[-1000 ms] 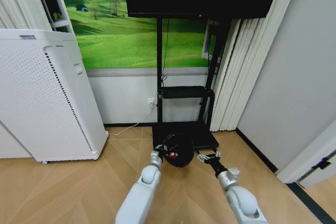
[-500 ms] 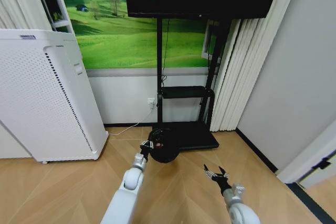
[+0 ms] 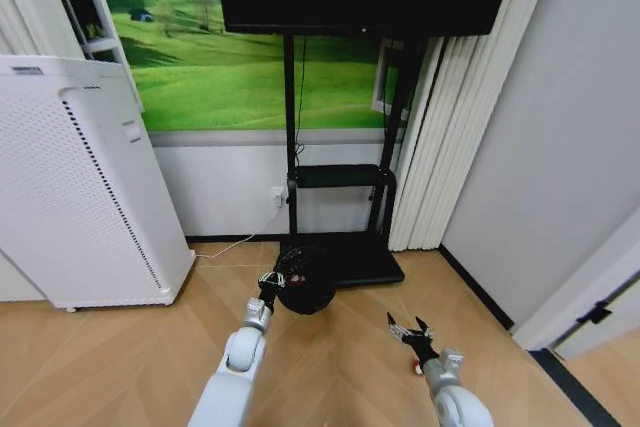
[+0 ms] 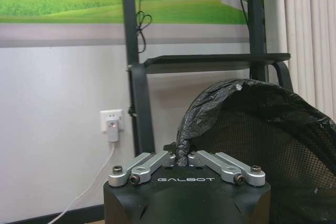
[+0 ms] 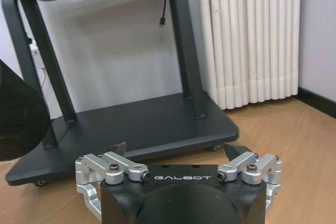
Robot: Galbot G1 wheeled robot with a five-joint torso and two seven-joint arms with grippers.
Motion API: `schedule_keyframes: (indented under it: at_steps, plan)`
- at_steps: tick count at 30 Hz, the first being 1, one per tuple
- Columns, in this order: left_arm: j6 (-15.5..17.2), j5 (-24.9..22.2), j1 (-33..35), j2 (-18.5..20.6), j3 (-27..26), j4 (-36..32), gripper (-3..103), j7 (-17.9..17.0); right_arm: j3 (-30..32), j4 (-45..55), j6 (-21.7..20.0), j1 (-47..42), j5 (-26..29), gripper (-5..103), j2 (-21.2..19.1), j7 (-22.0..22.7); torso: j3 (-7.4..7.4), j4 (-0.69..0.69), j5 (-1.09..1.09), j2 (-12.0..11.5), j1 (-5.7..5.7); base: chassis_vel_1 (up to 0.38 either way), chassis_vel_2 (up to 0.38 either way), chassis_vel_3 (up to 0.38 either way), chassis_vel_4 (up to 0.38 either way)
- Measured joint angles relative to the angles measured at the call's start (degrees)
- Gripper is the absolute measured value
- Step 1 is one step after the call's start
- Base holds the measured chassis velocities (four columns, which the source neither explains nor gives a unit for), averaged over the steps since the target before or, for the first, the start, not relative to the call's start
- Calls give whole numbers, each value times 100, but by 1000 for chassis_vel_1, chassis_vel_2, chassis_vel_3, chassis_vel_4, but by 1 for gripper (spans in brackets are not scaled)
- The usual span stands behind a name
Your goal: Pick up the trash bin and place the garbage on the floor into it.
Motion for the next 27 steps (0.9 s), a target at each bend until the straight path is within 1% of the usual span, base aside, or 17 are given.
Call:
schedule_keyframes:
  at_steps: [3, 5, 8, 10, 11, 12, 13, 15, 16, 17, 19, 20, 22, 23, 27]
  plan:
    - [7, -1, 1, -8, -10, 0, 3, -5, -25, -69, 34, -23, -61, 100, -3, -51, 0, -2, -1, 0, 0, -264, -256, 253, 264]
    - [12, -1, 1, -11, -8, -1, 3, -7, -48, -110, 77, -30, -75, 100, 0, -93, 0, -2, 0, 0, 0, -262, -259, 254, 283]
    - [25, -2, 1, -24, -2, -7, 3, -16, -104, -170, 23, -70, -5, 100, -9, -184, 0, -2, 1, 0, 0, -210, -238, 229, 190]
    - [50, -7, 0, -43, 1, -21, 3, -24, -265, -354, -190, -115, 160, 100, -25, -169, 0, -4, 1, 0, 0, -152, -159, 126, 134]
    - [60, -12, -2, -48, 2, -23, 3, -33, -357, -462, -306, -124, 243, 100, -18, -108, 0, -3, 1, 0, -1, -32, -64, 75, 19]
    - [60, -12, -2, -48, 2, -23, 3, -33, -357, -462, -306, -124, 243, 100, -18, -108, 0, -3, 1, 0, -1, -32, -64, 75, 19]
    - [66, -16, -3, -51, 2, -26, 3, -40, -433, -554, -402, -126, 343, 100, -7, -52, 0, -2, -1, 0, -1, 0, 0, 0, 0]
    - [75, -35, -3, -51, -1, -38, 3, -46, -553, -725, -584, -116, 498, 100, 22, -70, 0, 0, 0, 0, -1, 37, 33, -17, -22]
    - [82, -57, -4, -49, -9, -48, 3, -51, -575, -886, -644, -77, 484, 100, 46, -254, 0, 1, 0, 0, -1, 74, 94, -71, -79]
    - [82, -57, -4, -49, -9, -48, 3, -51, -575, -886, -644, -77, 484, 100, 46, -254, 0, 1, 0, 0, -1, 74, 94, -71, -79]
    - [93, -83, 4, -31, -31, -78, 3, -55, -575, -1252, -670, 50, 253, 100, 55, -860, 0, 2, 0, 0, -1, 57, 77, -61, -51]
    - [93, -83, 4, -31, -31, -78, 3, -55, -575, -1252, -670, 50, 253, 100, 55, -860, 0, 2, 0, 0, -1, 48, 61, -61, -38]
    - [115, -109, 31, -7, -50, -135, 3, -71, -616, -1410, -807, 117, 242, 100, 6, -1042, 0, 1, -1, 0, -1, 0, 0, 0, 0]
    - [124, -124, 48, 0, -47, -168, 3, -71, -626, -1488, -811, 156, 226, 100, -2, -1089, 0, 0, -1, 0, -1, 0, 0, 0, 0]
    - [154, -164, 115, 5, -61, -254, 3, -68, -631, -1661, -799, 278, 173, 100, 15, -1119, 0, -2, -1, 0, -1, 0, 0, 0, 0]
